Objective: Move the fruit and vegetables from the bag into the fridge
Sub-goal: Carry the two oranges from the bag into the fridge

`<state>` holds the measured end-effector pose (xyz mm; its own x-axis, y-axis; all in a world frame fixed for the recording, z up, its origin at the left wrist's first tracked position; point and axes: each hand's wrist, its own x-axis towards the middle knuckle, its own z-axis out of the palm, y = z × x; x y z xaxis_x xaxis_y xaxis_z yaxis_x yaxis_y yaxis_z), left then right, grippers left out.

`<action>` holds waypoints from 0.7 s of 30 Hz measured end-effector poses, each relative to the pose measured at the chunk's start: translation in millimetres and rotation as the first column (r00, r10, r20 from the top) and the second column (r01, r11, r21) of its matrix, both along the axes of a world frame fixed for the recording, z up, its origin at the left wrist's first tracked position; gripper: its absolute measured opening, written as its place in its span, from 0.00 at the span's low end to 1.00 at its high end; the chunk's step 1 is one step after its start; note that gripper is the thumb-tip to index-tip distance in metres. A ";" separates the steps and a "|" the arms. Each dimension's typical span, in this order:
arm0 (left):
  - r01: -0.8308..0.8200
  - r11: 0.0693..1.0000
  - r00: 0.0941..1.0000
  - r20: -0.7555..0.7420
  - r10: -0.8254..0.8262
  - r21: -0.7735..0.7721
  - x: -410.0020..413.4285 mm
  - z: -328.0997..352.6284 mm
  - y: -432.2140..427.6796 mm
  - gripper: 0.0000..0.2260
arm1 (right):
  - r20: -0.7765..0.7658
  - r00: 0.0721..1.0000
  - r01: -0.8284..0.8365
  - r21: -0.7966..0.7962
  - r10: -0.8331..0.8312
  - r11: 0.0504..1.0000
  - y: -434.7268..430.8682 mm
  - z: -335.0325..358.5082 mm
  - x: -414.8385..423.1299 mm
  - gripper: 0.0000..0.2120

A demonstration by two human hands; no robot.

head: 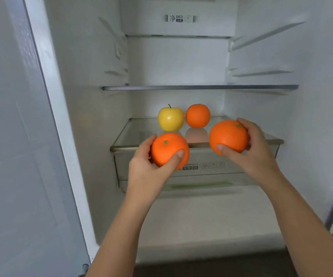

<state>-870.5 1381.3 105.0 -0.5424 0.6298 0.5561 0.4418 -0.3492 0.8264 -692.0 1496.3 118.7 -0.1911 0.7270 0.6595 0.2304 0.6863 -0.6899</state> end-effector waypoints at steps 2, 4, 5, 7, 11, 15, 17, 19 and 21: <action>-0.054 0.999 0.997 -0.052 0.053 -0.008 -3.6 7.7 15.9 0.34 | 0.019 1.000 -0.006 0.007 0.006 1.000 24.8 9.8 -2.6 0.35; -0.105 0.994 0.990 -0.100 0.103 -0.014 -9.7 15.5 28.8 0.35 | 0.036 0.999 -0.029 0.003 0.029 1.000 46.6 18.8 -3.5 0.35; -0.131 0.991 0.985 -0.114 0.128 -0.016 -13.4 20.2 34.2 0.33 | 0.045 0.998 -0.045 0.004 0.045 0.999 57.1 22.7 -3.6 0.35; -0.169 0.986 0.977 -0.132 0.165 -0.015 -22.1 29.7 44.0 0.23 | 0.075 0.994 -0.081 0.007 0.081 0.997 77.2 28.8 -3.7 0.35; -0.210 0.975 0.956 -0.222 0.189 -0.076 -37.4 42.8 63.6 0.20 | 0.212 0.962 -0.162 -0.061 0.171 0.985 116.7 38.2 -5.7 0.35; -0.189 0.965 0.948 -0.290 0.131 -0.182 -50.2 48.2 78.0 0.21 | 0.266 0.936 -0.202 -0.126 0.229 0.971 142.2 43.4 -9.5 0.34; -0.174 0.960 0.946 -0.307 0.101 -0.220 -57.5 50.3 82.6 0.21 | 0.276 0.928 -0.216 -0.149 0.250 0.965 147.8 42.1 -11.8 0.34; -0.126 0.964 0.955 -0.291 0.055 -0.232 -64.9 50.8 85.6 0.19 | 0.270 0.928 -0.224 -0.146 0.256 0.964 150.9 39.8 -13.0 0.34; -0.079 0.967 0.965 -0.261 0.014 -0.241 -69.8 51.6 87.1 0.16 | 0.261 0.931 -0.225 -0.141 0.256 0.964 152.6 38.2 -13.2 0.34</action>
<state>-940.3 1468.5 156.5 -0.4349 0.7423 0.5098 0.6599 -0.1225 0.7413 -705.1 1648.9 157.0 -0.5313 0.7002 0.4770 0.2587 0.6702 -0.6957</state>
